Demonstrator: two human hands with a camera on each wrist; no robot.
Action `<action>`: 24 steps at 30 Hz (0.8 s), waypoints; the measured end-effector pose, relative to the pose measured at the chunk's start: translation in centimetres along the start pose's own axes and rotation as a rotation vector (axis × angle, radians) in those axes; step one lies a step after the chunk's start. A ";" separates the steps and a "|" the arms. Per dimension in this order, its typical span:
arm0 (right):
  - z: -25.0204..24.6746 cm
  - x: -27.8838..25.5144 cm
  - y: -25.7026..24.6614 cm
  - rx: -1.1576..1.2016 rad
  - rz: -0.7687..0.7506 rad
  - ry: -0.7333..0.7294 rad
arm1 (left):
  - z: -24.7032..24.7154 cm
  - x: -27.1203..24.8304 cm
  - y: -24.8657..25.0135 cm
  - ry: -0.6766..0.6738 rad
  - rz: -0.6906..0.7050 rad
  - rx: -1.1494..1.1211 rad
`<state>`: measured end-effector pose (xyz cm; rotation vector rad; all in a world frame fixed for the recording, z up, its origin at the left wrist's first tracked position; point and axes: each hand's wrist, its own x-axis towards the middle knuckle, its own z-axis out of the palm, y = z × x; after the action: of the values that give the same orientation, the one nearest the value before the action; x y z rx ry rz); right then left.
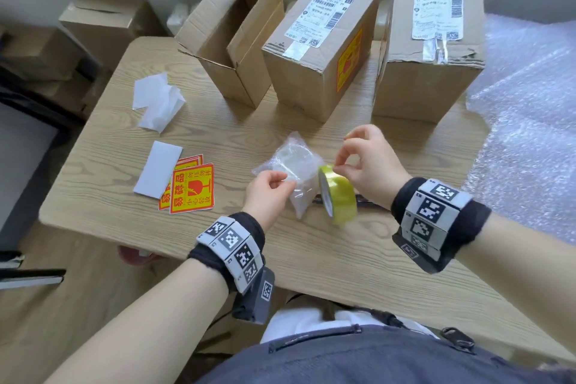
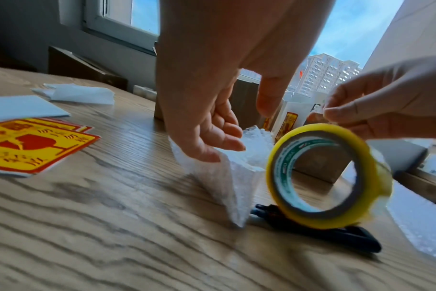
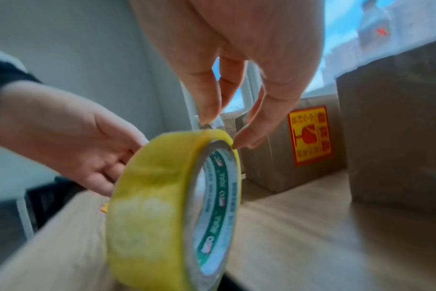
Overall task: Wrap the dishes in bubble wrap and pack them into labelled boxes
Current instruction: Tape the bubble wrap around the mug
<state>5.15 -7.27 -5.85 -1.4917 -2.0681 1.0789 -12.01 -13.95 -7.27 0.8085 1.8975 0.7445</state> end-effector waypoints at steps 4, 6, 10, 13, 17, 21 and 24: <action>-0.5 2.2 -1.0 -0.344 -0.120 0.048 | -1.1 1.0 -0.6 0.021 -0.020 0.031; -0.3 2.7 -1.3 -0.503 -0.194 0.042 | -1.6 1.1 -0.9 0.026 -0.032 0.039; 1.1 3.4 -0.3 -0.669 -0.291 0.033 | -2.0 1.0 -1.0 0.026 -0.038 0.076; 3.0 3.6 0.8 -0.667 -0.282 -0.115 | -2.1 1.0 -0.8 0.036 -0.057 0.075; 2.8 3.4 -1.3 -0.776 -0.301 -0.143 | -2.1 0.8 -0.3 0.028 -0.071 0.069; 2.2 3.5 -1.0 -0.828 -0.130 -0.259 | -2.1 0.9 -0.1 0.040 -0.082 0.055; 2.5 4.1 -1.2 -0.786 -0.073 -0.315 | -2.3 0.9 0.4 0.057 -0.079 0.061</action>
<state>1.22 -4.62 -7.08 -1.6090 -2.9610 0.4917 -14.33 -13.40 -6.50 0.7527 1.9998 0.6698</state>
